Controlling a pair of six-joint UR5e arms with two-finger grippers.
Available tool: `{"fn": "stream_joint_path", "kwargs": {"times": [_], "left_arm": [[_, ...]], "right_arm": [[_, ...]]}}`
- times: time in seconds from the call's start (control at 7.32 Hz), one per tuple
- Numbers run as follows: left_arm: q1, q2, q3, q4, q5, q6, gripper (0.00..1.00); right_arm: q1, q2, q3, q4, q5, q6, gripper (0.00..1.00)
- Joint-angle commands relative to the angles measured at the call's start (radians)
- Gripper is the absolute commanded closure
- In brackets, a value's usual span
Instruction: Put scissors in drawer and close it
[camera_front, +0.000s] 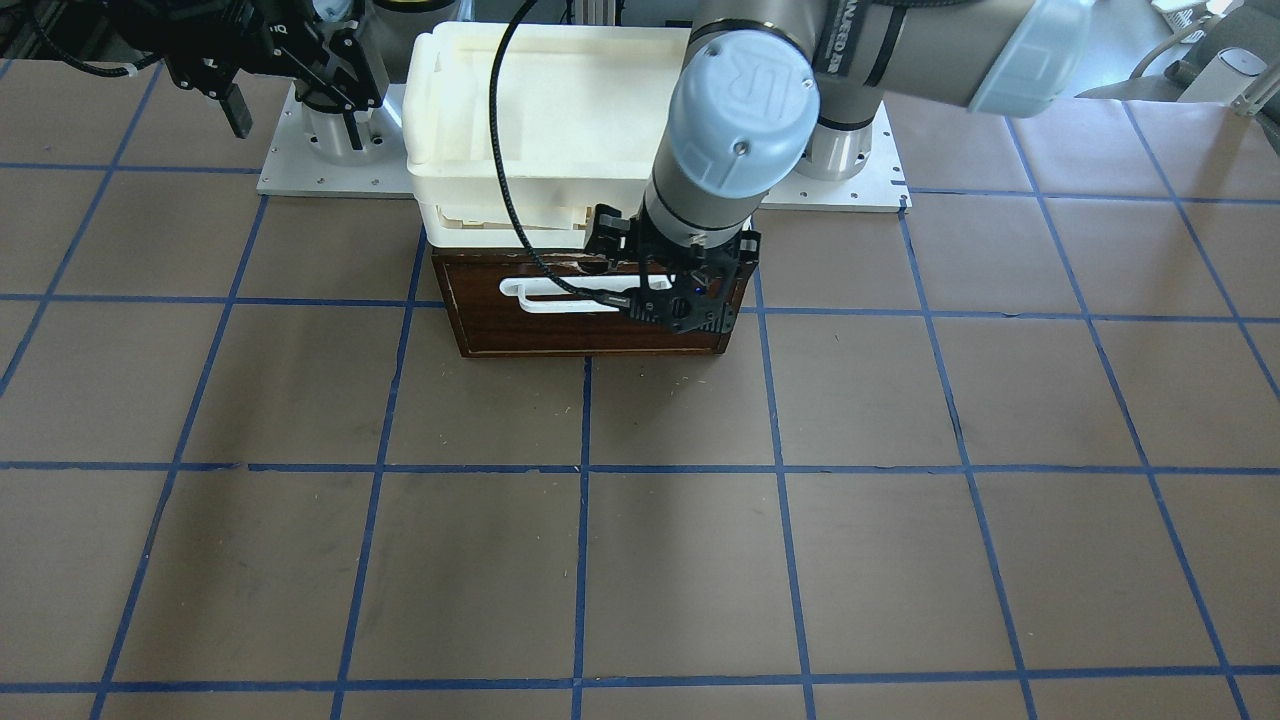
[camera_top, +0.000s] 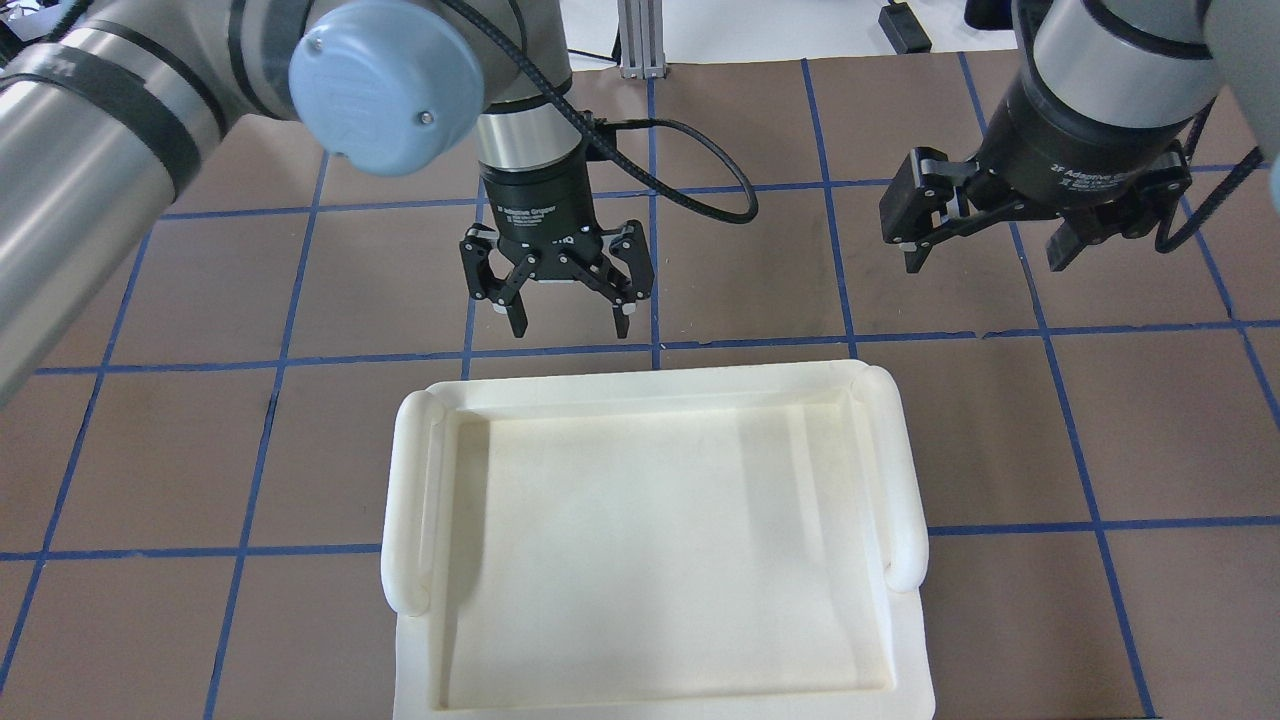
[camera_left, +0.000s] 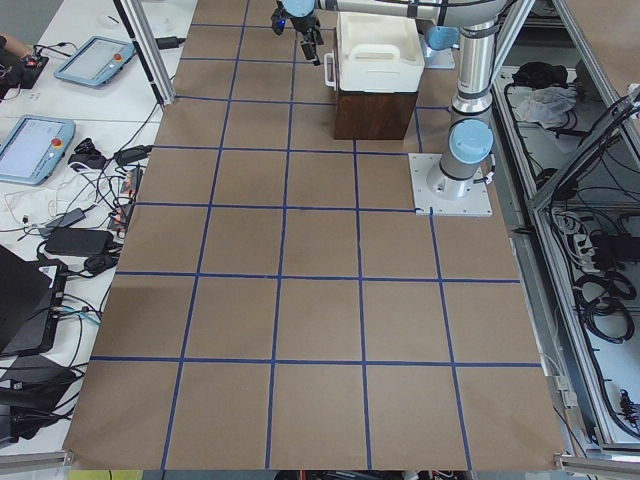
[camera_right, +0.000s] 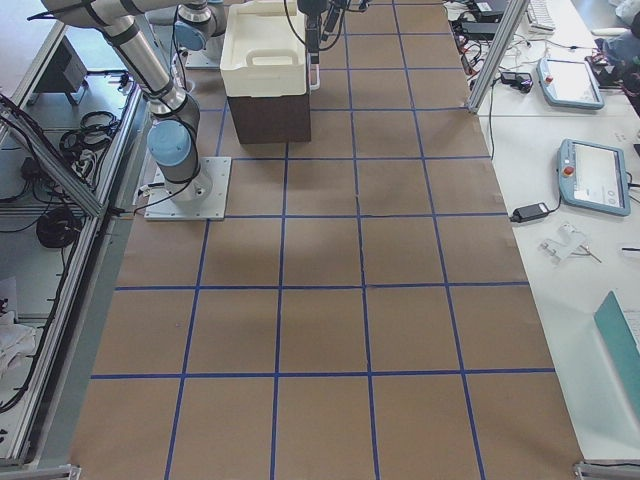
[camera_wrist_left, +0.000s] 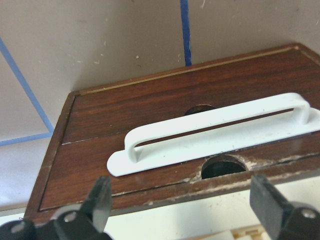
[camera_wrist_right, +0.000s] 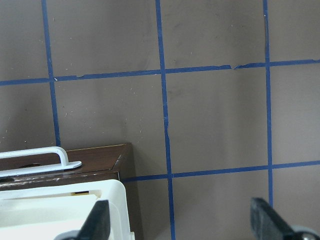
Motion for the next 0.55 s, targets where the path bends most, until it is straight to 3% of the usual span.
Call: {"fn": "stream_joint_path", "kwargs": {"times": [0.0, 0.27, 0.41], "left_arm": [[0.092, 0.116, -0.018, 0.032, 0.139, 0.011, 0.0], [0.183, 0.221, -0.11, 0.038, 0.144, 0.135, 0.0], [0.192, 0.245, -0.145, 0.102, 0.15, 0.136, 0.0]], "right_arm": [[0.0, 0.0, 0.0, -0.001, 0.0, 0.002, 0.0], [0.005, 0.008, 0.0, -0.066, 0.003, 0.0, 0.0], [0.006, 0.011, 0.0, -0.068, 0.024, 0.0, 0.0]]}}
